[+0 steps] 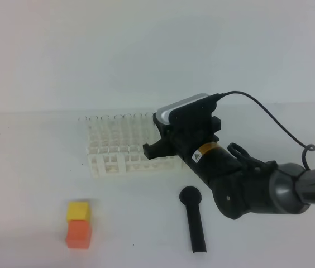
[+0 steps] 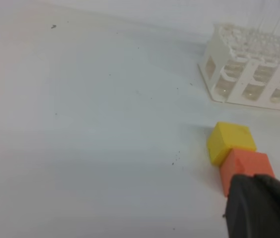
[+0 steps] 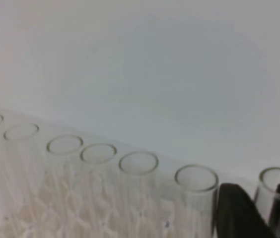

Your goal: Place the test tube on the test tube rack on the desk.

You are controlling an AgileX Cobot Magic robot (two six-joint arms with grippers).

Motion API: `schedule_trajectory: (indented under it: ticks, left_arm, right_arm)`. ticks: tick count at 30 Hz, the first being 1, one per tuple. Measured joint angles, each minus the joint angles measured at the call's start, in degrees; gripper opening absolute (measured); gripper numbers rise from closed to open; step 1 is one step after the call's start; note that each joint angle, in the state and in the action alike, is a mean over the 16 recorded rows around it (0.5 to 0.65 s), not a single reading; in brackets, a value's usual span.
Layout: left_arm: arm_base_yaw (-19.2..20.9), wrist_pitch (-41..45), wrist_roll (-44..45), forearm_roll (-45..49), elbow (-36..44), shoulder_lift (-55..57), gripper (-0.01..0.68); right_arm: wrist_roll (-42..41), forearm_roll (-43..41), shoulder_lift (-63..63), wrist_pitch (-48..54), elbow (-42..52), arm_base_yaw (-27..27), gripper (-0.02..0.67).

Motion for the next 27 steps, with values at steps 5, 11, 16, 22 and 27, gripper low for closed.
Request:
schedule_trajectory:
  ticks: [5, 11, 16, 22, 27]
  left_arm:
    - [0.0, 0.0, 0.0, 0.0, 0.0, 0.0, -0.001]
    - [0.0, 0.0, 0.0, 0.0, 0.0, 0.0, -0.001]
    - [0.0, 0.0, 0.0, 0.0, 0.0, 0.0, -0.001]
    - [0.0, 0.0, 0.0, 0.0, 0.0, 0.1, -0.001]
    - [0.0, 0.0, 0.0, 0.0, 0.0, 0.3, -0.001]
  right_arm:
    - [-0.6, -0.6, 0.5, 0.3, -0.1, 0.0, 0.22]
    - [-3.6, -0.8, -1.1, 2.2, -0.1, 0.0, 0.343]
    - [-8.4, -0.9, -5.1, 5.3, -0.1, 0.0, 0.428]
    - [-15.2, -0.9, -13.4, 12.2, -0.1, 0.0, 0.389]
    - [-20.8, -0.9, -22.6, 20.6, -0.1, 0.0, 0.254]
